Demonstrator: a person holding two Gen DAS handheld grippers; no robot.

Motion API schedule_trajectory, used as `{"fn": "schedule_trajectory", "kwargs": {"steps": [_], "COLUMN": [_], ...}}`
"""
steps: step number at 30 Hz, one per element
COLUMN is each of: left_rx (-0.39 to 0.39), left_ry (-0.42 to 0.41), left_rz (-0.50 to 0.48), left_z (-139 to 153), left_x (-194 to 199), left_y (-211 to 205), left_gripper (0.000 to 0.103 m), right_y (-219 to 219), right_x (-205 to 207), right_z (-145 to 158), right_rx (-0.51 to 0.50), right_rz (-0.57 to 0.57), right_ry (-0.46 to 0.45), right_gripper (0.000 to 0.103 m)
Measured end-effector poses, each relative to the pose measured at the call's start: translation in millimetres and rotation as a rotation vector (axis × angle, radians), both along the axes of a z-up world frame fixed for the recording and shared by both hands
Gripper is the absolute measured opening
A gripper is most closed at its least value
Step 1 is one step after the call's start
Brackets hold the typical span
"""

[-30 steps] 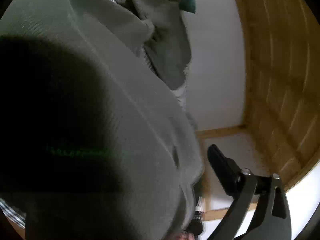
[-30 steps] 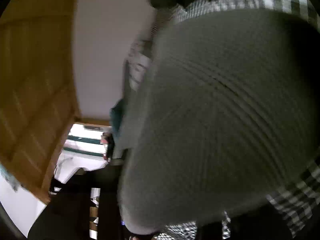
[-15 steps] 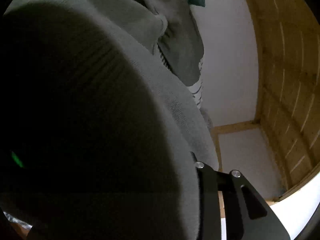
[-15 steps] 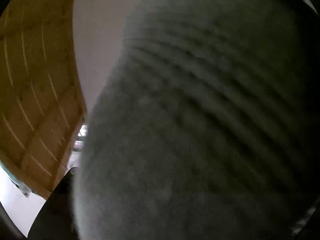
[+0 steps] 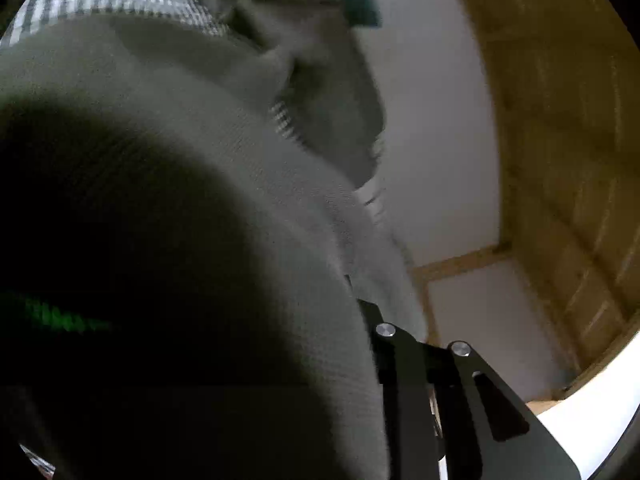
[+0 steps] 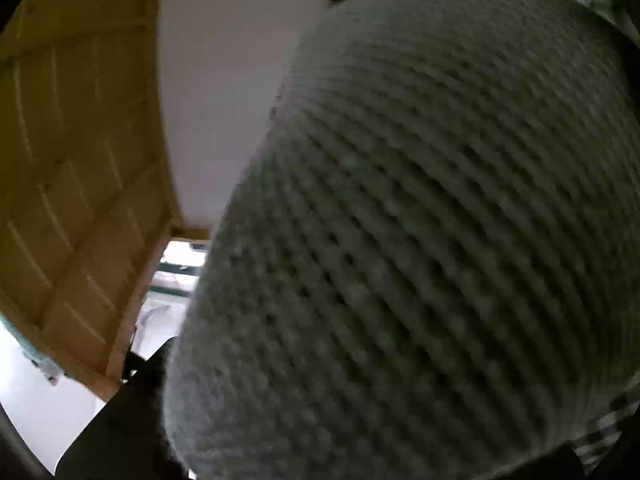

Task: Fold large clothes

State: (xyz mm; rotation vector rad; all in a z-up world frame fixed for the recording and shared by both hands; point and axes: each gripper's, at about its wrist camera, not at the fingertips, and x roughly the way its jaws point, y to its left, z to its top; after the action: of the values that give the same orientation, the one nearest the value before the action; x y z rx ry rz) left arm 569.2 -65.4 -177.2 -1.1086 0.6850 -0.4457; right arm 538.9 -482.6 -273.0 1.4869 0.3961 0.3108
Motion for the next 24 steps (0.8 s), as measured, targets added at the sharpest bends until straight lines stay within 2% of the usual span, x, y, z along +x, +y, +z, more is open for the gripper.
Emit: {"fn": "schedule_trajectory", "kwargs": {"steps": [2,4,8,9,11,18,22,24], "left_rx": [-0.011,-0.031,-0.04,-0.031,-0.031,-0.016,-0.003,-0.01], "left_ry": [-0.044,-0.047,-0.072,-0.089,-0.11,-0.22,-0.286,-0.318], "left_rz": [0.014,0.019,0.011,0.002,-0.017,-0.095,-0.153,-0.189], "left_z": [19,28,53,64,76,143,178,193], "left_x": [-3,1,25,34,55,131,168,181], "left_y": [1,-1,-11,-16,-31,-126,-191,-230], "left_gripper": [0.021,0.021,0.021,0.021,0.021,0.021,0.021,0.021], "right_y": [2,1,-6,20,12,-39,-94,-118], "right_x": [11,22,46,49,60,87,93,86], "right_z": [27,47,79,84,103,168,220,234], "right_rx": [-0.025,-0.045,-0.073,-0.081,-0.09,-0.155,-0.219,-0.237], "right_rz": [0.019,0.037,0.052,0.051,0.043,-0.006,-0.079,-0.11], "right_ry": [-0.047,-0.073,-0.114,-0.127,-0.16,-0.224,-0.254,-0.264], "right_gripper": [0.022,0.022,0.022,0.022,0.022,0.022,0.022,0.022]}}
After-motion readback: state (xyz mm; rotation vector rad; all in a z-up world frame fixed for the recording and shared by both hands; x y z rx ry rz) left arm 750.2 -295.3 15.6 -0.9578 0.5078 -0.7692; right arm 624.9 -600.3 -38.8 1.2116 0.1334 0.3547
